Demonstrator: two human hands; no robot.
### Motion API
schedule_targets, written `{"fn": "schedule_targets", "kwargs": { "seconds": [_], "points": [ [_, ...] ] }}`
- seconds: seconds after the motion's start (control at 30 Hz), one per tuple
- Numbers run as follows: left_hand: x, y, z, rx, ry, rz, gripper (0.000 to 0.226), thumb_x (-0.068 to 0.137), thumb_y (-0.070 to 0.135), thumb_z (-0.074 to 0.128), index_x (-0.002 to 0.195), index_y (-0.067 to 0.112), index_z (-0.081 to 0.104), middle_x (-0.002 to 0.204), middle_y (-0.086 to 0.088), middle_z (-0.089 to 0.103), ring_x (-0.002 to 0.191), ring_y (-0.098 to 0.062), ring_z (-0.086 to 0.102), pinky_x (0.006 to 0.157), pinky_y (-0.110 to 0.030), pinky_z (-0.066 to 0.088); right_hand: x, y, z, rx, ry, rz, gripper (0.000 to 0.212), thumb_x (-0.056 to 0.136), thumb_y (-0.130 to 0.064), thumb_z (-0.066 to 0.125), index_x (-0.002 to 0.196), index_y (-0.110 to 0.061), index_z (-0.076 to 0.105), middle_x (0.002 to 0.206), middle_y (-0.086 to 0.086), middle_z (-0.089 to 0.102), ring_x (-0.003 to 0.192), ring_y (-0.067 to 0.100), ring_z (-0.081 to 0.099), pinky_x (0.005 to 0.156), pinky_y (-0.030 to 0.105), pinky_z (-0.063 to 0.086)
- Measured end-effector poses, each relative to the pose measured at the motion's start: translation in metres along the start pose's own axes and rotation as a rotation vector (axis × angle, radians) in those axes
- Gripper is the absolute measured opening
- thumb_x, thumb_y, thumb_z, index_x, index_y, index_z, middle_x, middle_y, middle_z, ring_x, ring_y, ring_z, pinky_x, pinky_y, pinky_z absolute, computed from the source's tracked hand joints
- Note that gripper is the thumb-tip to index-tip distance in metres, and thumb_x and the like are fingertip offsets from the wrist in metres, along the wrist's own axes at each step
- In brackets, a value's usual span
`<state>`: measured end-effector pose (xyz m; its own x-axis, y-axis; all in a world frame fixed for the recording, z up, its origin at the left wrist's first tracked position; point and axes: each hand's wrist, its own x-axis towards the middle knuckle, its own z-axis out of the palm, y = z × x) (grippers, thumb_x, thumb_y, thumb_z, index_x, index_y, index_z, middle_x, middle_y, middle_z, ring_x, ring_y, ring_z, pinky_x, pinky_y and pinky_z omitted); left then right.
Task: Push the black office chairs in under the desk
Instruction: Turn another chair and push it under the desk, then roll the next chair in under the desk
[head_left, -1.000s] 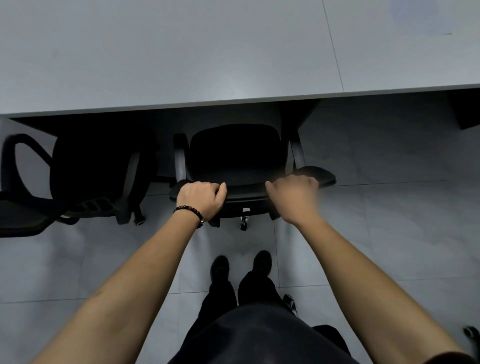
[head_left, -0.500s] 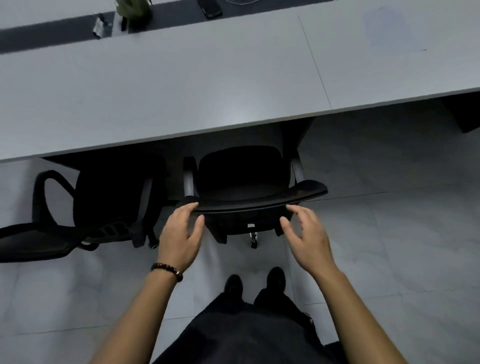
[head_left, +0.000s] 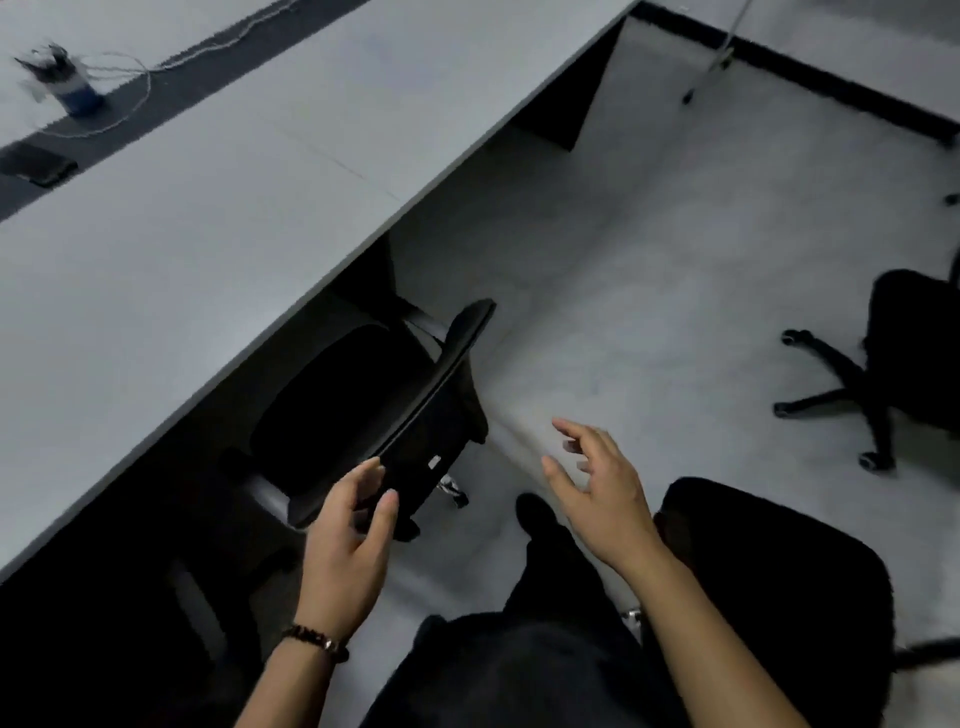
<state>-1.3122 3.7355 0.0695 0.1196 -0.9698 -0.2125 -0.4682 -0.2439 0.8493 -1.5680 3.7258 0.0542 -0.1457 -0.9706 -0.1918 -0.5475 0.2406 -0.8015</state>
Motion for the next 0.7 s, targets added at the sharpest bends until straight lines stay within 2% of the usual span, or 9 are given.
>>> {"fn": "schedule_targets", "kwargs": {
  "seconds": [0.1, 0.2, 0.3, 0.4, 0.57, 0.7],
  "points": [
    [-0.020, -0.011, 0.001, -0.003, -0.222, 0.109, 0.039, 0.091, 0.023, 0.059, 0.127, 0.033, 0.050, 0.120, 0.018, 0.057, 0.110, 0.004, 0.055, 0.083, -0.010, 0.045, -0.072, 0.012, 0.003, 0.109, 0.126, 0.164, 0.039, 0.093, -0.034, 0.063, 0.130, -0.036, 0.051, 0.123, -0.017, 0.053, 0.114, 0.000, 0.054, 0.099, 0.034, 0.049],
    [-0.048, -0.017, 0.011, 0.040, -0.385, 0.179, 0.038, 0.092, 0.023, 0.058, 0.127, 0.032, 0.051, 0.122, 0.013, 0.058, 0.112, -0.004, 0.057, 0.085, -0.016, 0.043, -0.151, 0.029, -0.006, 0.050, 0.180, 0.292, 0.044, 0.094, -0.039, 0.060, 0.135, -0.037, 0.047, 0.128, -0.019, 0.049, 0.117, -0.003, 0.049, 0.102, 0.033, 0.046],
    [-0.073, -0.017, 0.026, 0.068, -0.505, 0.194, 0.037, 0.091, 0.019, 0.058, 0.128, 0.022, 0.054, 0.123, 0.003, 0.060, 0.110, -0.010, 0.058, 0.080, -0.011, 0.042, -0.219, 0.042, -0.018, 0.082, 0.316, 0.397, 0.047, 0.091, -0.039, 0.063, 0.135, -0.043, 0.044, 0.129, -0.020, 0.048, 0.116, -0.005, 0.049, 0.097, 0.027, 0.048],
    [-0.100, -0.004, 0.055, 0.105, -0.633, 0.281, 0.034, 0.090, 0.019, 0.060, 0.124, 0.020, 0.055, 0.119, 0.002, 0.062, 0.106, -0.011, 0.060, 0.078, -0.011, 0.042, -0.283, 0.051, -0.035, 0.118, 0.479, 0.478, 0.048, 0.090, -0.039, 0.064, 0.133, -0.046, 0.043, 0.128, -0.023, 0.049, 0.115, -0.009, 0.049, 0.094, 0.022, 0.047],
    [-0.161, 0.036, 0.108, 0.103, -0.776, 0.435, 0.033, 0.092, 0.020, 0.058, 0.125, 0.021, 0.054, 0.115, 0.007, 0.061, 0.103, -0.011, 0.061, 0.079, -0.017, 0.045, -0.373, 0.078, -0.065, 0.169, 0.733, 0.533, 0.053, 0.091, -0.033, 0.066, 0.139, -0.034, 0.044, 0.131, -0.019, 0.049, 0.116, -0.008, 0.050, 0.089, 0.015, 0.045],
    [-0.228, 0.049, 0.154, 0.128, -0.828, 0.505, 0.033, 0.093, 0.021, 0.056, 0.126, 0.021, 0.052, 0.112, 0.012, 0.061, 0.102, 0.000, 0.059, 0.073, -0.007, 0.043, -0.442, 0.127, -0.080, 0.223, 0.827, 0.564, 0.054, 0.091, -0.033, 0.065, 0.140, -0.034, 0.043, 0.132, -0.019, 0.049, 0.117, -0.006, 0.050, 0.087, 0.015, 0.045]
  ]
}}
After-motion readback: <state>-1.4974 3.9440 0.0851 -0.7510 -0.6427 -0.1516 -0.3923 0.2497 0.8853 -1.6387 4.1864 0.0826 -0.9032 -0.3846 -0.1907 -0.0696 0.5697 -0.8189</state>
